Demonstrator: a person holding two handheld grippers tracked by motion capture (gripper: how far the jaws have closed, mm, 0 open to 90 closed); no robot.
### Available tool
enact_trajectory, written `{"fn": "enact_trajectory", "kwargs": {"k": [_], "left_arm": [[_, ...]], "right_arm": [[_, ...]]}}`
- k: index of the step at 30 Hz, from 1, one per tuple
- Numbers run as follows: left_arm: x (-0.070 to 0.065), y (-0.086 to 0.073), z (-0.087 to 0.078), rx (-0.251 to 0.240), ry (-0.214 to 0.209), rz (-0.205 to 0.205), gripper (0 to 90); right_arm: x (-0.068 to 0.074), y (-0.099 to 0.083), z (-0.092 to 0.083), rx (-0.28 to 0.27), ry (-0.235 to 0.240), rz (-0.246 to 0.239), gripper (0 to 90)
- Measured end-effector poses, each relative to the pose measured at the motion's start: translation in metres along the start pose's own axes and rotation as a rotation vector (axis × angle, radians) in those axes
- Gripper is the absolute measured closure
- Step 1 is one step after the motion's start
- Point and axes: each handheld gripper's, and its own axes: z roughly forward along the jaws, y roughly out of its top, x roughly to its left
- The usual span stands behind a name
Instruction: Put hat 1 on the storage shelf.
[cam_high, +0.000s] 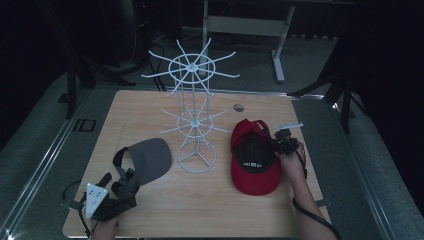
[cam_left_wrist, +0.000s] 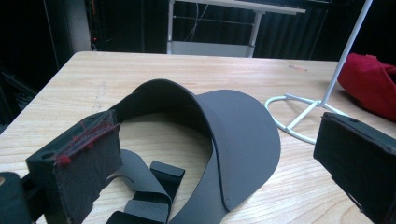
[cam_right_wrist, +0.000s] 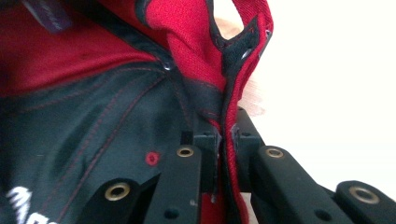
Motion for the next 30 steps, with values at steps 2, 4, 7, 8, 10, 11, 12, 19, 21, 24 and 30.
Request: {"fn": "enact_trajectory", "kwargs": {"k": [2,4,7,8,10,11,12,19,21,24,30], "left_arm": [[0.000,0.000,0.000,0.000,0.003,0.001,1.0],[0.000,0.000,0.000,0.000,0.003,0.002,1.0],[0.000,0.000,0.000,-0.003,0.003,-0.001,1.0],[0.000,0.000,0.000,-0.008,-0.002,-0.006,1.0],[0.000,0.000,0.000,-0.010,-0.007,-0.014,1.0],[0.000,0.000,0.000,-0.009,-0.007,-0.013,1.0],[0.000,0.000,0.000,-0.007,-0.006,-0.009,1.0],[-0.001,0.000,0.000,-0.011,-0.013,-0.008,1.0],[-0.001,0.000,0.000,-0.010,-0.024,-0.013,1.0],[-0.003,0.000,0.001,0.001,-0.037,-0.009,1.0],[-0.004,0.001,0.000,-0.002,-0.038,0.003,1.0]], "right_arm": [[0.002,0.001,-0.011,-0.038,-0.006,-0.003,84.3],[0.004,0.001,-0.019,-0.060,-0.016,0.000,84.3],[0.007,0.002,-0.031,-0.092,-0.030,-0.006,84.3],[0.008,0.003,-0.035,-0.103,-0.032,-0.008,84.3],[0.009,0.003,-0.043,-0.122,-0.035,-0.003,84.4],[0.010,0.004,-0.046,-0.129,-0.033,0.000,84.4],[0.010,0.004,-0.050,-0.141,-0.034,0.001,84.3],[0.020,0.008,-0.081,-0.226,-0.011,-0.012,84.3],[0.023,0.010,-0.090,-0.249,-0.013,-0.009,84.3],[0.028,0.011,-0.103,-0.282,-0.010,-0.005,84.3],[0.037,0.011,-0.128,-0.346,-0.001,-0.016,84.3]]}}
